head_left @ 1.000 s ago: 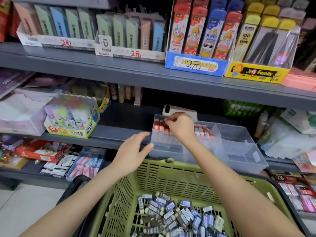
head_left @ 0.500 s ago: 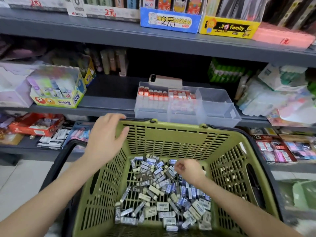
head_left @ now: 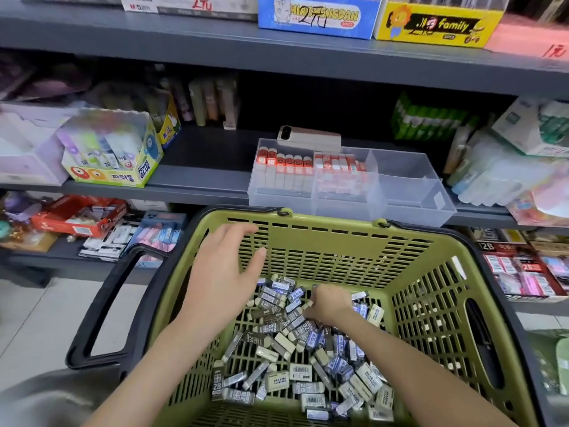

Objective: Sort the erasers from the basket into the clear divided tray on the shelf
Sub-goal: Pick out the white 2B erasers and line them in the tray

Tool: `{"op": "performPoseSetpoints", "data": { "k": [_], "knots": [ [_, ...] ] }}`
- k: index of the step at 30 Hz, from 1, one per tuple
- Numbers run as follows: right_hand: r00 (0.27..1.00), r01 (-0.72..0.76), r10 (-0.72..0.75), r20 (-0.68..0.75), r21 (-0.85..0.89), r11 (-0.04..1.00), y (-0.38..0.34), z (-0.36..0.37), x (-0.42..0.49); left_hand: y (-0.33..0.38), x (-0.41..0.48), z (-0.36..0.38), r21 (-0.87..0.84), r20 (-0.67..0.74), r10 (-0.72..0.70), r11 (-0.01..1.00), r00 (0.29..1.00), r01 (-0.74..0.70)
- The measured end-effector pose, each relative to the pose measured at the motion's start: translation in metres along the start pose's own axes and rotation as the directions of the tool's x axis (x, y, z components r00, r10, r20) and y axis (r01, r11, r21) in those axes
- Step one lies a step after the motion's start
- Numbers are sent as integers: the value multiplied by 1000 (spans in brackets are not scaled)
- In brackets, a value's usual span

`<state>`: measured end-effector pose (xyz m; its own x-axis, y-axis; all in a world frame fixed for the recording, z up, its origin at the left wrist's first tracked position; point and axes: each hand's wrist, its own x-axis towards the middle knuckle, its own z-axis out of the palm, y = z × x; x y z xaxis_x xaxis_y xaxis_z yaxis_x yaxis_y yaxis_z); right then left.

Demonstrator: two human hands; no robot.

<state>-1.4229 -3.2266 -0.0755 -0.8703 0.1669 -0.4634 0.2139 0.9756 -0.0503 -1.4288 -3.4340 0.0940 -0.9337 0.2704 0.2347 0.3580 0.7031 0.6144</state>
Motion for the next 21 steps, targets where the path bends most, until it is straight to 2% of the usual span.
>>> {"op": "performPoseSetpoints", "data": {
  "k": [4, 6, 7, 8, 9, 10, 11, 13, 14, 15, 17, 19, 20, 21],
  "knots": [
    [1000, 22, -21, -21, 38, 999, 0, -3, -5, -2, -3, 6, -4, 70, -10, 1000, 998, 11],
    [999, 16, -4, -45, 252, 968, 5, -8, -18, -4, -6, 13, -26, 137, -46, 998, 989, 50],
    [999, 20, -5, -33, 452, 892, 6, -14, -26, -6, -7, 17, -57, 190, -78, 994, 979, 90],
    [1000, 27, -29, -9, 665, 747, 3, -22, -36, -7, -8, 21, -98, 252, -117, 984, 960, 146],
    [997, 37, -77, 7, 832, 553, -3, -33, -47, -8, -8, 26, -142, 326, -164, 965, 931, 219],
    [992, 55, -130, -8, 928, 368, -10, -45, -58, -8, -9, 30, -187, 413, -218, 930, 884, 316],
    [986, 83, -161, -46, 968, 237, -17, -54, -67, -6, -9, 32, -245, 515, -269, 863, 814, 441],
    [971, 155, -200, -130, 981, 117, -35, -70, -84, -1, -10, 37, -384, 713, -294, 596, 637, 705],
    [962, 179, -227, -153, 979, 98, -42, -75, -89, -1, -11, 38, -420, 770, -287, 444, 569, 792],
    [949, 188, -274, -159, 978, 86, -48, -79, -92, -1, -10, 38, -444, 791, -292, 331, 538, 833],
    [924, 168, -352, -152, 986, 15, -52, -84, -92, -5, -8, 34, -464, 763, -381, 238, 521, 853],
    [942, 148, -296, -161, 987, -66, -50, -80, -84, -11, -7, 29, -477, 687, -509, 222, 518, 850],
    [955, 189, -236, -182, 982, 6, -50, -72, -77, -15, -6, 26, -490, 640, -561, 229, 525, 841],
    [957, 261, -187, -221, 938, 227, -49, -62, -69, -18, -5, 22, -507, 593, -602, 236, 534, 829]
  ]
}}
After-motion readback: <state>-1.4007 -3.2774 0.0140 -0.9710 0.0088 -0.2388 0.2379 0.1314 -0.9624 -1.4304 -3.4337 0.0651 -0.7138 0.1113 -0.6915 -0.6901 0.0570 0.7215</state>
